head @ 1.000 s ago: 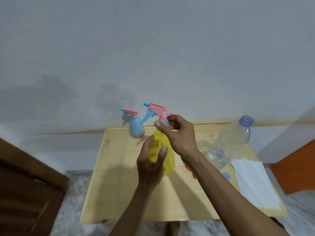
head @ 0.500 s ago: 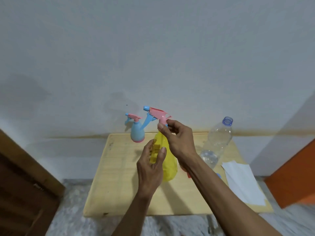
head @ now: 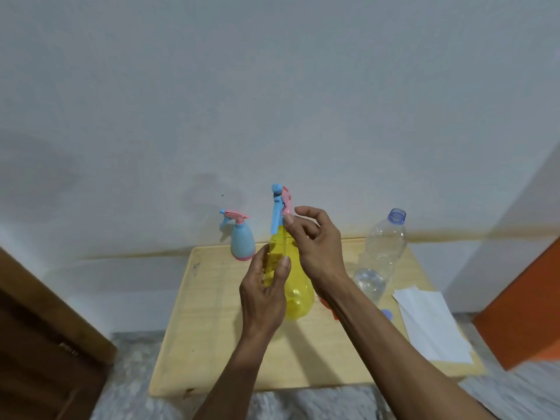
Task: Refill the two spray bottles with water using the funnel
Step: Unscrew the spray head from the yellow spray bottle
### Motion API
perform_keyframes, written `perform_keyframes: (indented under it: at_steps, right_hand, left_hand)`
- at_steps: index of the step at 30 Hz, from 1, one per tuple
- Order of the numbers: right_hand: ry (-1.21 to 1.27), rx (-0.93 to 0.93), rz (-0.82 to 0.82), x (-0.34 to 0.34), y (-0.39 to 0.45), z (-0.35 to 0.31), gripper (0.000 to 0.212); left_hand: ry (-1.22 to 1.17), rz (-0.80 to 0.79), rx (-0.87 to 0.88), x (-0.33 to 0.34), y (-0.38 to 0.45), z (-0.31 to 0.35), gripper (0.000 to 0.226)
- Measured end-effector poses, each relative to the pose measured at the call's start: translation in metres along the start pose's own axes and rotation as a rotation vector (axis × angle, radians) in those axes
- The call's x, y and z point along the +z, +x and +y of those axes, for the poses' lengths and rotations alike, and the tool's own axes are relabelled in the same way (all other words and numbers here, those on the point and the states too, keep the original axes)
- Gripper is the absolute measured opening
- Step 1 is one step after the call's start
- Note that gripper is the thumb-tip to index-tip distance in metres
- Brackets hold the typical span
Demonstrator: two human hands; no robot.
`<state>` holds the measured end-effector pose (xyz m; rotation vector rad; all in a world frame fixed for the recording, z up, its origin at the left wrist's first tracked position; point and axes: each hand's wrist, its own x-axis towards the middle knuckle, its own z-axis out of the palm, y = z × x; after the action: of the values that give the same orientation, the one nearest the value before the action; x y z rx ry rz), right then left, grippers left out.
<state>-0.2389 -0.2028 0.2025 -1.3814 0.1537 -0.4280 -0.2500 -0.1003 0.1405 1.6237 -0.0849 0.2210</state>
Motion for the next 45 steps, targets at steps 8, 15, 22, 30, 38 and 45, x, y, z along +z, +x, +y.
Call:
perform_keyframes:
  at_steps: [8,15,22,30,38,45]
  right_hand:
    - [-0.016,0.01,-0.006,0.002,0.001,0.0,0.009]
    - [0.001,0.069,-0.028,0.006,0.001,0.0,0.021]
    - [0.034,0.078,0.007,0.013,0.004,0.0,0.023]
    - [-0.104,0.012,-0.065,0.014,0.009,-0.01,0.02]
    - [-0.361,-0.078,-0.024,0.024,0.01,-0.011,0.025]
    - [-0.44,-0.08,-0.004,0.033,0.007,-0.009,0.037]
  left_hand:
    - [-0.035,0.002,0.002,0.0,-0.001,0.005,0.061]
    - [-0.025,0.009,-0.009,-0.002,0.0,0.002,0.063]
    - [0.009,0.004,0.019,-0.008,0.004,0.002,0.068]
    - [0.051,0.015,0.045,-0.016,0.009,0.001,0.069]
    - [0.072,0.024,0.046,-0.023,0.011,-0.004,0.065]
    - [0.093,0.037,0.043,-0.028,0.014,-0.011,0.059]
